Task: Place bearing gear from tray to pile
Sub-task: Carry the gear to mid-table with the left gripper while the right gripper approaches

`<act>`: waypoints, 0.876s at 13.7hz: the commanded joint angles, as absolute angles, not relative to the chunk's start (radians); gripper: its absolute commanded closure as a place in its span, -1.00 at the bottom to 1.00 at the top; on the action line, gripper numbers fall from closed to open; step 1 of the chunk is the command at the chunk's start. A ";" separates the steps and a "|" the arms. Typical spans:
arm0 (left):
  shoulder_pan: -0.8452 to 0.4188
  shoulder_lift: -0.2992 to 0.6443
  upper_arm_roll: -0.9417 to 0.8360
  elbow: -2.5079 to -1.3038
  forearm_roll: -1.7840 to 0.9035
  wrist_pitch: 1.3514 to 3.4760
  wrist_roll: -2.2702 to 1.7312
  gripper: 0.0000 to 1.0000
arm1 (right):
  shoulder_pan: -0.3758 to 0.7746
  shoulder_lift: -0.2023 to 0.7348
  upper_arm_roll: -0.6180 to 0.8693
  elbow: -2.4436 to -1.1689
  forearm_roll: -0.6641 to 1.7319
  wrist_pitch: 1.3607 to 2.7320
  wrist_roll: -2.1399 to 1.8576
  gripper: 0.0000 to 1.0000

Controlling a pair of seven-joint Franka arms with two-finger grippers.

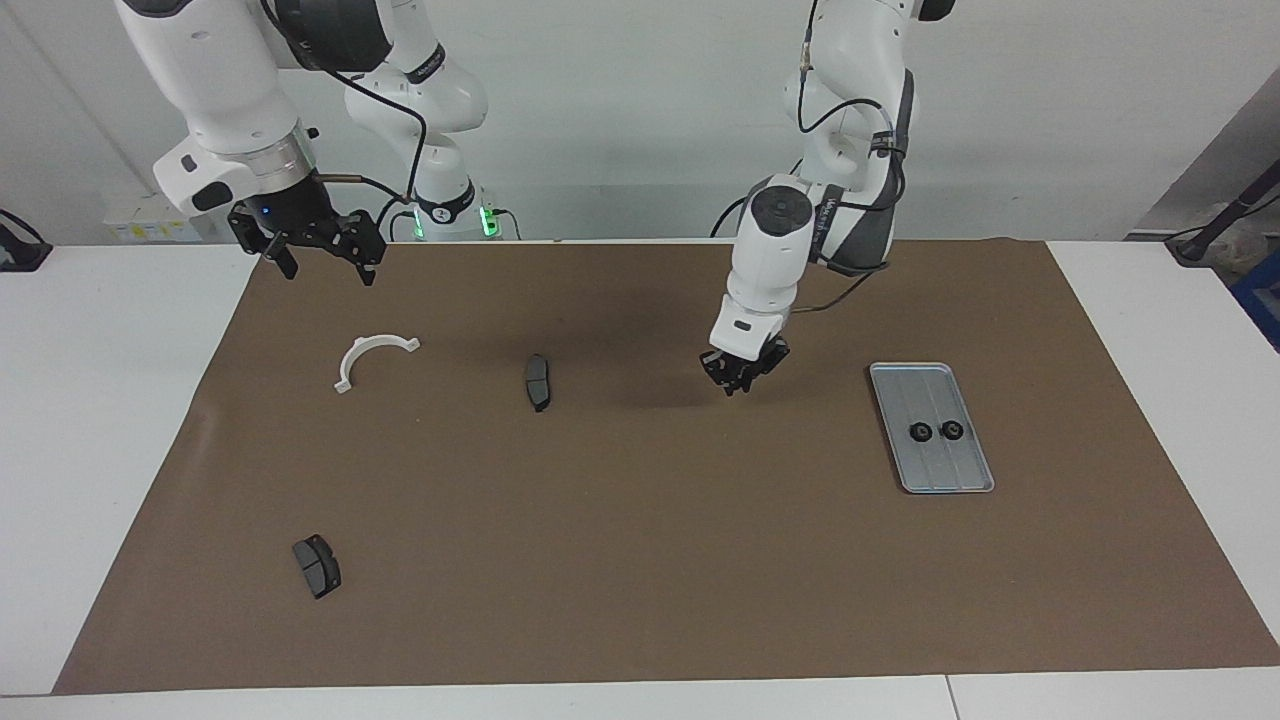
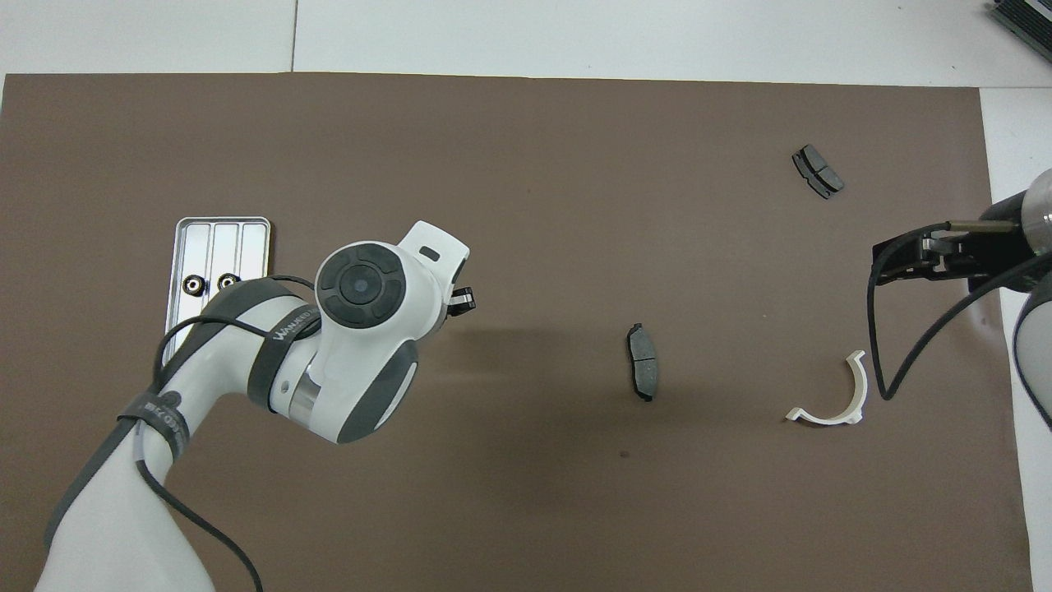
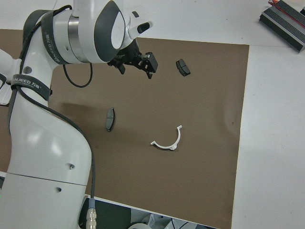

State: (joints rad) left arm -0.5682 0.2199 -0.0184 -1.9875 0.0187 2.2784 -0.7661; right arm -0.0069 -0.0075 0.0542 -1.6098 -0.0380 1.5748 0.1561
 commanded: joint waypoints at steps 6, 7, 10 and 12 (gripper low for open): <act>-0.692 0.331 -0.002 -1.971 0.018 2.434 -0.815 0.98 | -0.008 -0.038 0.061 -1.726 -0.031 1.718 0.184 -1.00; -0.692 0.331 -0.002 -1.962 0.018 2.422 -0.816 0.31 | -0.008 -0.034 0.066 -1.738 -0.031 1.741 0.193 -1.00; -0.693 0.330 0.002 -1.928 0.018 2.367 -0.825 -0.49 | 0.044 0.009 0.071 -1.746 -0.029 1.801 0.230 -1.00; -0.678 0.318 0.011 -1.895 0.020 2.300 -0.819 -0.58 | 0.089 0.043 0.071 -1.744 -0.028 1.833 0.248 -1.00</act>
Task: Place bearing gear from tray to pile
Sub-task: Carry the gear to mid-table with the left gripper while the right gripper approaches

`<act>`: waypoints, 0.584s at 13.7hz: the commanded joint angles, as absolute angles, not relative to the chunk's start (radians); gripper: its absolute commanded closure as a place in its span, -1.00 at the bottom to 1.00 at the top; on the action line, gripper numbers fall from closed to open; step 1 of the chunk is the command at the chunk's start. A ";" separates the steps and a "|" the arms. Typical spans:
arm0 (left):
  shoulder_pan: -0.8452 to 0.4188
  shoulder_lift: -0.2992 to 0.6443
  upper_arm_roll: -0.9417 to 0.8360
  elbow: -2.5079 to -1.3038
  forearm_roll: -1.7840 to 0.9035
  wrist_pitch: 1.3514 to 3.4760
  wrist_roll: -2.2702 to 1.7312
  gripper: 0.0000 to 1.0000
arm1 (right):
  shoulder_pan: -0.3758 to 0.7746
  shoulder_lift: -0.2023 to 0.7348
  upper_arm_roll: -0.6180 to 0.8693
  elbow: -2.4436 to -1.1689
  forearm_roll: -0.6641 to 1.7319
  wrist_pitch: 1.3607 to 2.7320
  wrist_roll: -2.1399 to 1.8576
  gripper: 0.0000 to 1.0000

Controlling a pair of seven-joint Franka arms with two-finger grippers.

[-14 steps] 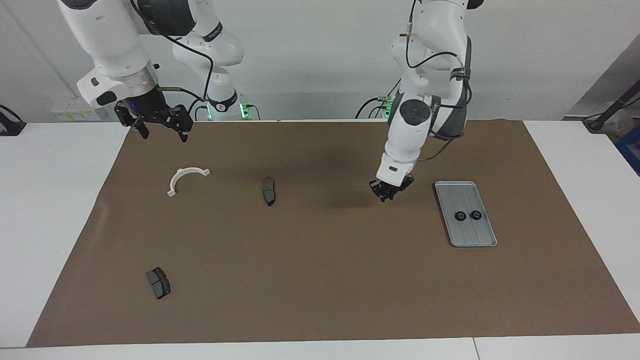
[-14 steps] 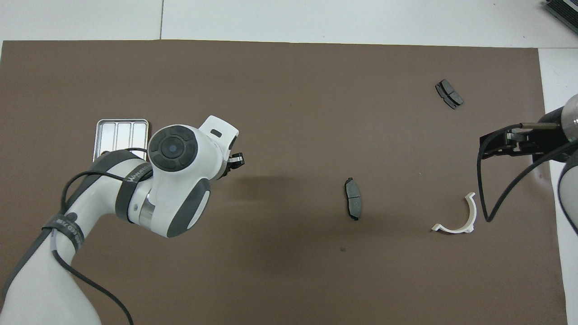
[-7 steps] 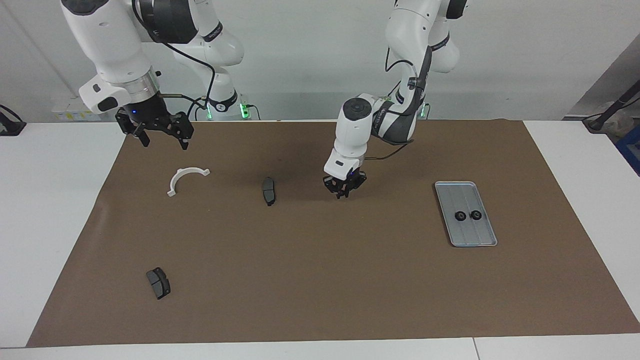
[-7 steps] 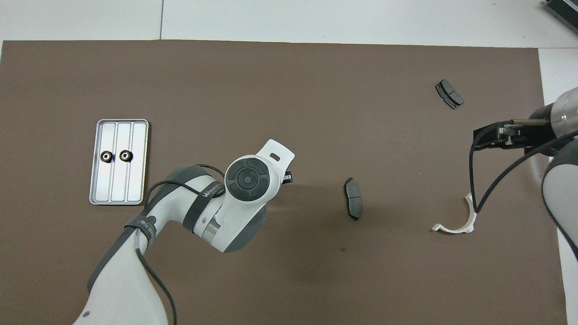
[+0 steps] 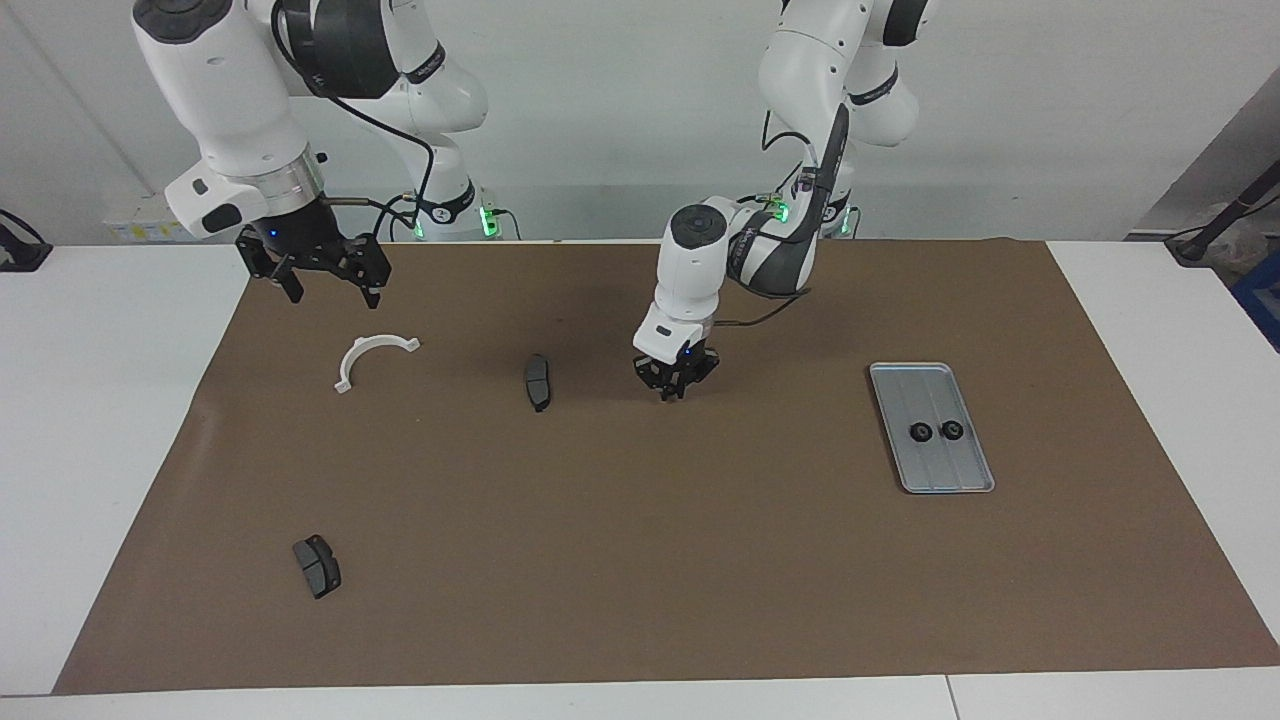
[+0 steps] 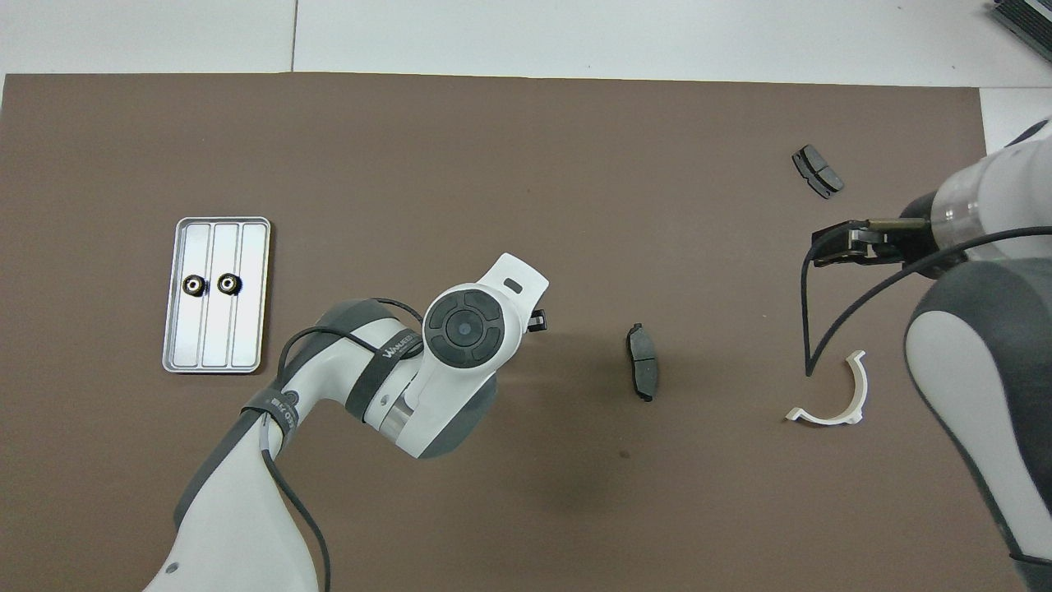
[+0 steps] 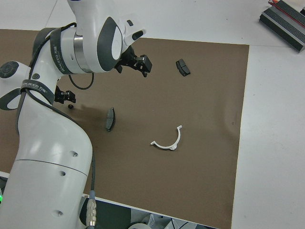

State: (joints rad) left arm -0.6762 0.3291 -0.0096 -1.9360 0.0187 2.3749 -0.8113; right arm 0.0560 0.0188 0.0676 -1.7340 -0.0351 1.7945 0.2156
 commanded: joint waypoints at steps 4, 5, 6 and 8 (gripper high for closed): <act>-0.496 0.284 0.020 -1.836 0.032 2.171 -0.729 -0.53 | 0.172 0.129 0.071 -1.741 -0.021 1.922 0.371 -1.00; -0.444 0.275 0.020 -1.839 0.032 2.158 -0.665 -0.53 | 0.198 0.150 0.071 -1.738 -0.020 1.942 0.408 -1.00; -0.389 0.273 0.018 -1.839 0.032 2.143 -0.599 -0.52 | 0.224 0.172 0.071 -1.736 -0.020 1.966 0.444 -1.00; -0.295 0.273 0.020 -1.847 0.032 2.141 -0.449 -0.52 | 0.288 0.218 0.071 -1.729 -0.018 2.018 0.523 -1.00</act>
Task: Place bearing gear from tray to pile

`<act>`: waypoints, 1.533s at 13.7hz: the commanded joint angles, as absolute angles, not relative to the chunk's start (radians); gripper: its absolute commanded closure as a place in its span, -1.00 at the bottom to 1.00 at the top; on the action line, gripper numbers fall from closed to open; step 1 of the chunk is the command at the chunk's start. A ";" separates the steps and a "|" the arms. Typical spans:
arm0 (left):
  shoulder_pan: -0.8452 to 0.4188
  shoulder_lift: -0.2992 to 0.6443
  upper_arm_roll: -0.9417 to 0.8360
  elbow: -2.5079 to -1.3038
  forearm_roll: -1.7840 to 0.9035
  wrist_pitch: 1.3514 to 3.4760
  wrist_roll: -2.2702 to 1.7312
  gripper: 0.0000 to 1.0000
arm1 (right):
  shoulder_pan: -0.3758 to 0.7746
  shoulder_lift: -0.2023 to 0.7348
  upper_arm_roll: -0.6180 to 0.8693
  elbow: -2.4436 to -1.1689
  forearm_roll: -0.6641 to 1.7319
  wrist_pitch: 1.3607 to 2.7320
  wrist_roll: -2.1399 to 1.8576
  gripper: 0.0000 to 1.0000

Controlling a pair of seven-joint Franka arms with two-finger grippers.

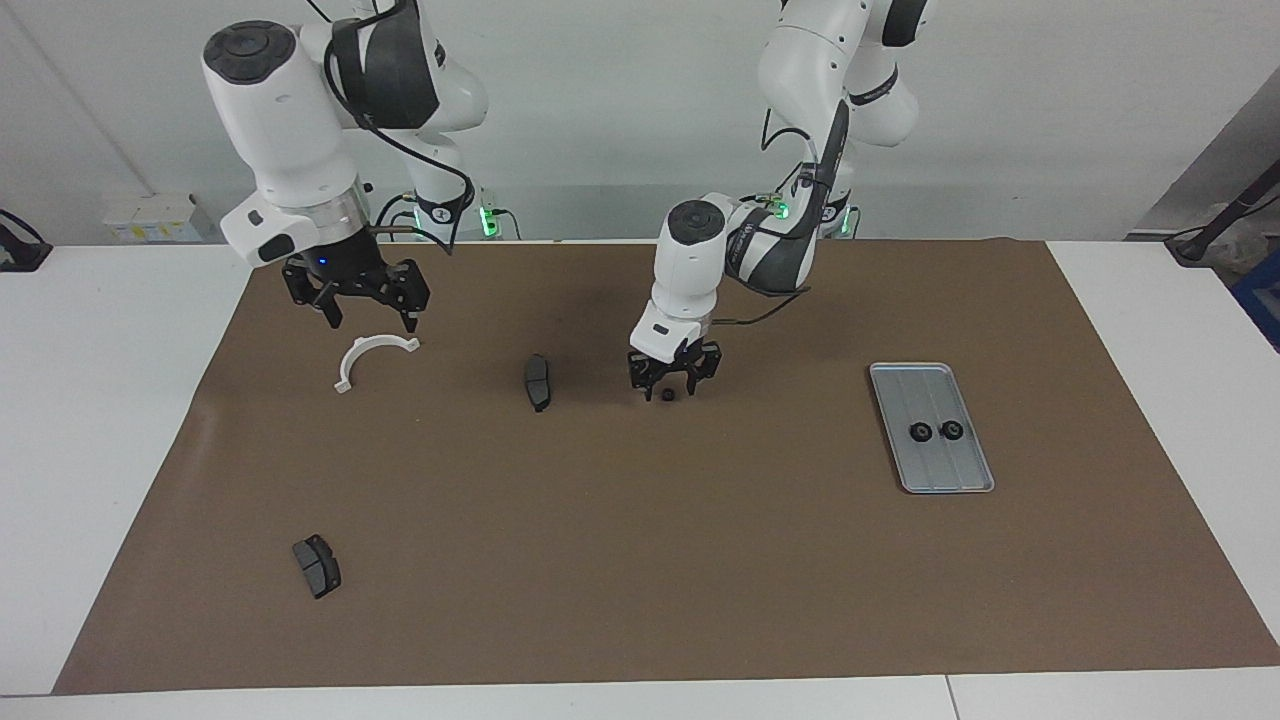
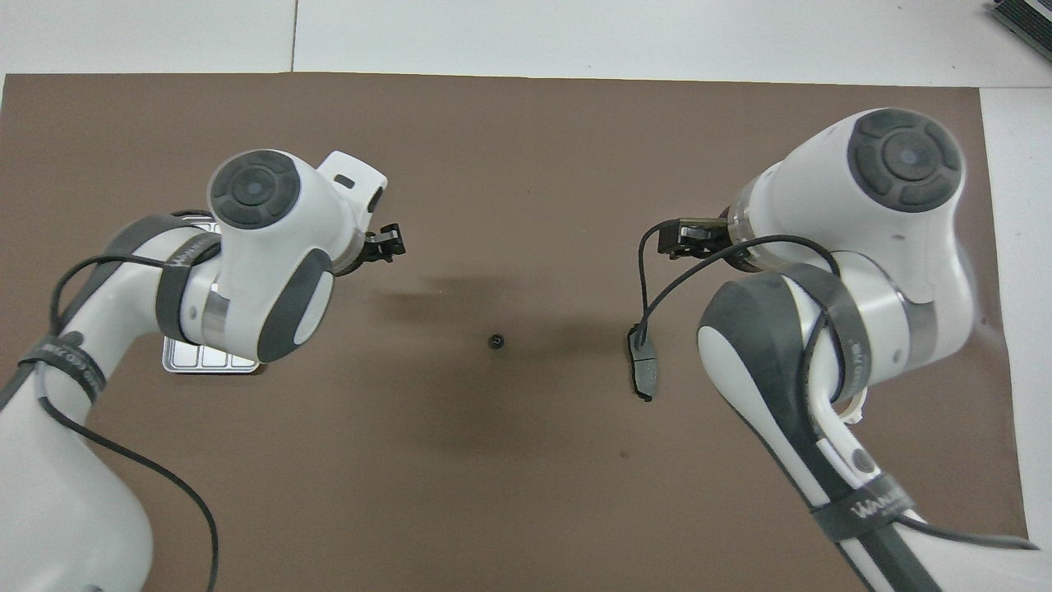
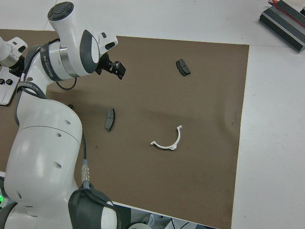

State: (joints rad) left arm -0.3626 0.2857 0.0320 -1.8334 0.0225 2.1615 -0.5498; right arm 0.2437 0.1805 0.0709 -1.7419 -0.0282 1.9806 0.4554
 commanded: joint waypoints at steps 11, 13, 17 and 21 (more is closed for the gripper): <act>-0.029 0.256 0.018 -2.045 0.029 2.371 -0.071 -0.51 | 0.543 0.541 0.071 -1.507 -0.080 2.097 0.831 -1.00; -0.029 0.265 0.018 -2.054 0.029 2.396 -0.072 -0.48 | 0.569 0.571 0.071 -1.496 -0.089 2.118 0.856 -1.00; -0.031 0.271 0.018 -2.098 0.029 2.471 -0.075 -0.34 | 0.595 0.578 0.072 -1.540 -0.081 2.195 0.873 -0.88; -0.034 0.272 0.018 -2.098 0.029 2.470 -0.077 0.02 | 0.612 0.563 0.072 -1.637 -0.067 2.243 0.873 -0.59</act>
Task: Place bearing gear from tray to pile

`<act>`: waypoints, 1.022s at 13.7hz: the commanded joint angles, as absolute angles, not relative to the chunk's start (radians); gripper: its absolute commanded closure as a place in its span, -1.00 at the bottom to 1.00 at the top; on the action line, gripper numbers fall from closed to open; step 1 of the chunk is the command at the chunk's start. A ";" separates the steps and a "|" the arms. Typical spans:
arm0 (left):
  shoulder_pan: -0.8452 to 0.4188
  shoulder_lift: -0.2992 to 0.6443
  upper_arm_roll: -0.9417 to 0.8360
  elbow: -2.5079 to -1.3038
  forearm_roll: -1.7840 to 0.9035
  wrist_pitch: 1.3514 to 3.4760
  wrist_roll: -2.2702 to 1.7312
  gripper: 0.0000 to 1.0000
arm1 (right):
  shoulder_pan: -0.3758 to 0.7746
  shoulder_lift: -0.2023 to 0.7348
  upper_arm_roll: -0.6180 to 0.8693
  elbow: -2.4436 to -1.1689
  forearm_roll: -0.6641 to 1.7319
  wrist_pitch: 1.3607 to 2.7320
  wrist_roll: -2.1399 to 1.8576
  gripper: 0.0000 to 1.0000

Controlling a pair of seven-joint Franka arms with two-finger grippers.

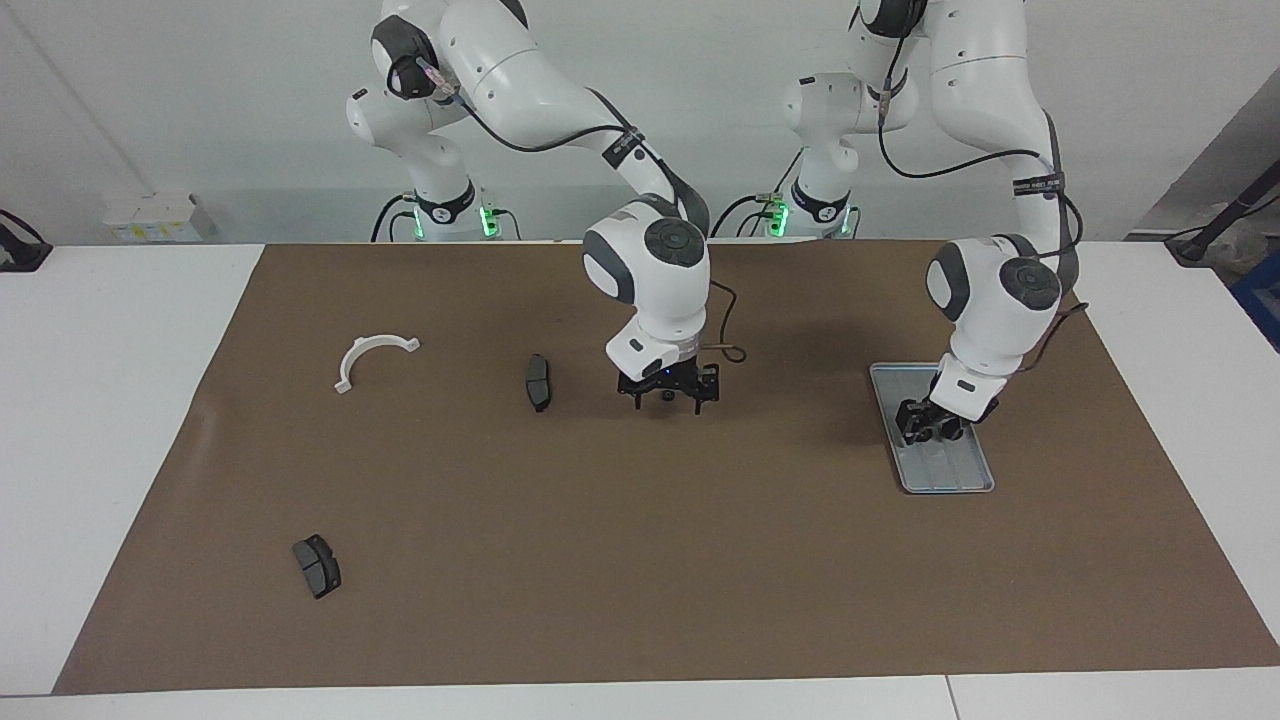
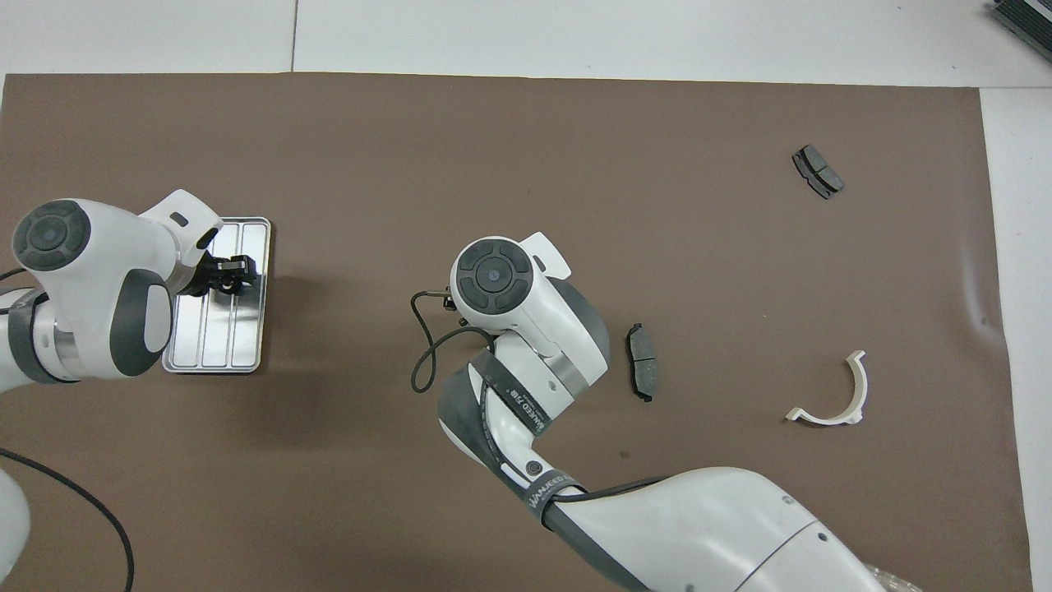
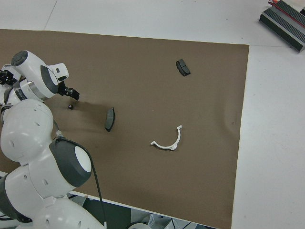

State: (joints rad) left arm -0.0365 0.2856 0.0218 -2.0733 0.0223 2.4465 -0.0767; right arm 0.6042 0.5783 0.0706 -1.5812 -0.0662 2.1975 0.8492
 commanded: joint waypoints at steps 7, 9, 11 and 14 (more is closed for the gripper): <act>-0.032 0.272 0.018 -2.085 0.029 2.453 -0.078 0.97 | 0.627 0.545 0.074 -1.671 -0.067 2.238 0.874 -0.25; -0.035 0.290 0.017 -2.030 0.023 2.415 -0.081 1.00 | 0.627 0.545 0.074 -1.671 -0.067 2.235 0.885 -0.09; -0.044 0.305 0.014 -1.930 0.014 2.315 -0.090 1.00 | 0.638 0.545 0.087 -1.669 -0.066 2.235 0.922 0.04; -0.098 0.319 0.008 -1.881 -0.029 2.275 -0.207 1.00 | 0.638 0.532 0.090 -1.671 -0.066 2.215 0.931 0.77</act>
